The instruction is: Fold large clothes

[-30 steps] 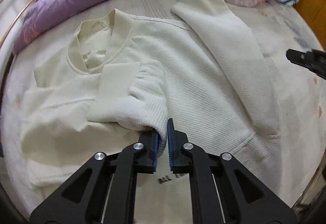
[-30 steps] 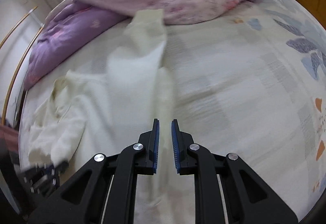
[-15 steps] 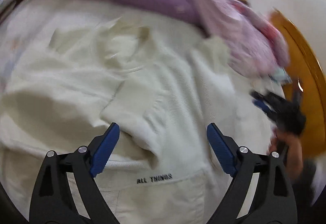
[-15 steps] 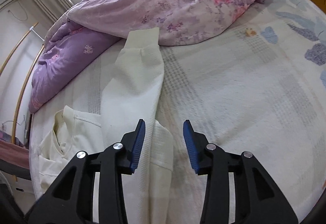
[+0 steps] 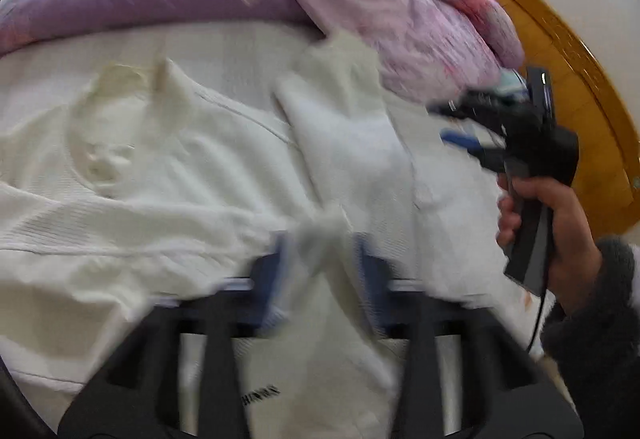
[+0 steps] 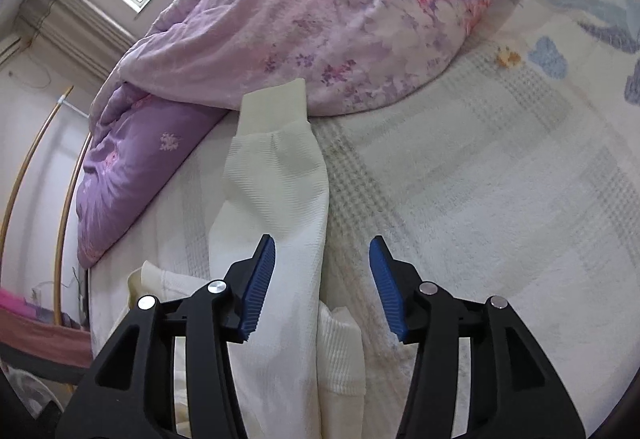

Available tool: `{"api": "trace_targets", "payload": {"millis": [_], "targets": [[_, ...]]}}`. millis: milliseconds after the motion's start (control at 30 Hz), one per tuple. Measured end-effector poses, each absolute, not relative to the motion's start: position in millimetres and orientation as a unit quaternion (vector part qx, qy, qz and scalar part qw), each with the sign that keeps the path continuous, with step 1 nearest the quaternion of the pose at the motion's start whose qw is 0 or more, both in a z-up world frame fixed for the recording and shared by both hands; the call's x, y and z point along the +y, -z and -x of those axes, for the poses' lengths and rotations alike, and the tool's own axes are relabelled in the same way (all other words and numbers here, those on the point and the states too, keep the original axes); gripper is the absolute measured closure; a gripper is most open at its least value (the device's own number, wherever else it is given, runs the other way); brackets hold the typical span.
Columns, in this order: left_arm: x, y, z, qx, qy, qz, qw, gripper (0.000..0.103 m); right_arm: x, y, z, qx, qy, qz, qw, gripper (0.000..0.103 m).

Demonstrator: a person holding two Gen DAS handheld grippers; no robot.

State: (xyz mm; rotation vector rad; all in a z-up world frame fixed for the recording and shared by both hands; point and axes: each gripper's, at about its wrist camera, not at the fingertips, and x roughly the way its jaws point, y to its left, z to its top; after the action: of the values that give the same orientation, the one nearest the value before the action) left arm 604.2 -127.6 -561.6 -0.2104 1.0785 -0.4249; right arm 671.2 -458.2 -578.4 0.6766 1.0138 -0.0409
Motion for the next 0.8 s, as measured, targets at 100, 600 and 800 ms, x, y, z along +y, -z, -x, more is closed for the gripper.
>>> {"api": "trace_targets", "payload": {"millis": [100, 600, 800], "targets": [[-75.7, 561.5, -616.7, 0.499, 0.146, 0.194, 0.832, 0.031, -457.3, 590.8, -682.8, 0.488, 0.011, -0.334, 0.807, 0.055], [17.5, 601.2, -688.7, 0.571, -0.064, 0.121, 0.810, 0.031, -425.2, 594.5, -688.7, 0.466, -0.035, -0.304, 0.830, 0.100], [51.9, 601.4, -694.4, 0.585, -0.060, 0.159, 0.793, 0.030, -355.1, 524.8, -639.0, 0.430, -0.129, -0.197, 0.871, 0.100]]}}
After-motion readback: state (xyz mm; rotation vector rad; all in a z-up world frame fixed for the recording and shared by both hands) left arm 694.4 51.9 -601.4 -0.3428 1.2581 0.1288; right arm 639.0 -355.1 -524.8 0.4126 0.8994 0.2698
